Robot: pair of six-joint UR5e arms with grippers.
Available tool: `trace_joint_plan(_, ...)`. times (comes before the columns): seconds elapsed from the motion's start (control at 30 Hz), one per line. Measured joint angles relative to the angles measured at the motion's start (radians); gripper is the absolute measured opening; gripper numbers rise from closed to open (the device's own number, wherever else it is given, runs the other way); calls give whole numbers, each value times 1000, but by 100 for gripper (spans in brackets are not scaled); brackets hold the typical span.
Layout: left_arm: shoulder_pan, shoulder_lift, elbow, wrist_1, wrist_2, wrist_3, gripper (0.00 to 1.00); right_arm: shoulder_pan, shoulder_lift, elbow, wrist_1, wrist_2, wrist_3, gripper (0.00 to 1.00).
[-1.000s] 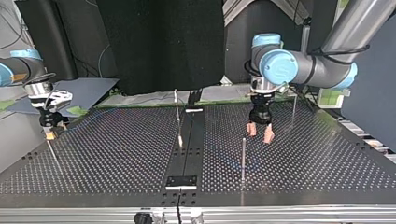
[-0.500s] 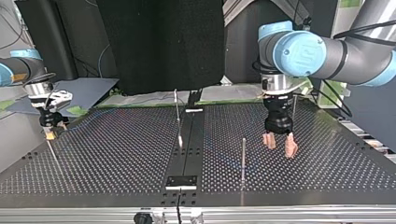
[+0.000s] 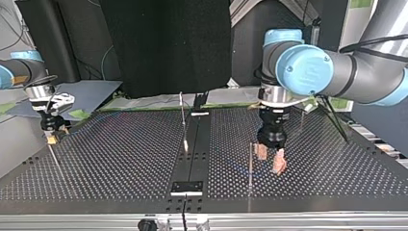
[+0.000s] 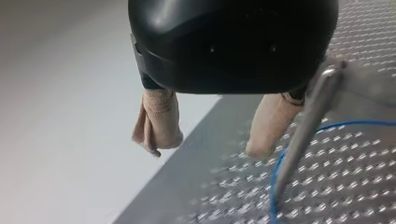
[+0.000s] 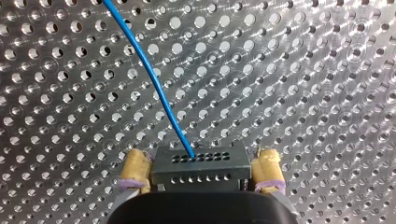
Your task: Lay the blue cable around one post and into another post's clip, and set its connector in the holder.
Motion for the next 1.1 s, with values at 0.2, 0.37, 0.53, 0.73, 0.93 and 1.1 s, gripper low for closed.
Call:
trace_joint_plan(0.2, -11, -11, 53, -54, 39, 53, 100, 0, 0, 0, 0, 0, 0, 100)
trace_joint_plan(0.37, -21, -12, 98, -98, 45, 98, 100, 0, 0, 0, 0, 0, 0, 100)
trace_joint_plan(0.53, -34, -12, 145, -145, 46, 145, 100, 0, 0, 0, 0, 0, 0, 100)
trace_joint_plan(0.73, -42, -14, 194, -194, 45, 194, 100, 0, 0, 0, 0, 0, 0, 100)
trace_joint_plan(0.93, -54, -33, 248, -248, 42, 248, 100, 0, 0, 0, 0, 0, 0, 100)
trace_joint_plan(1.1, -63, -39, 289, -288, 14, 289, 100, 0, 0, 0, 0, 0, 0, 100)
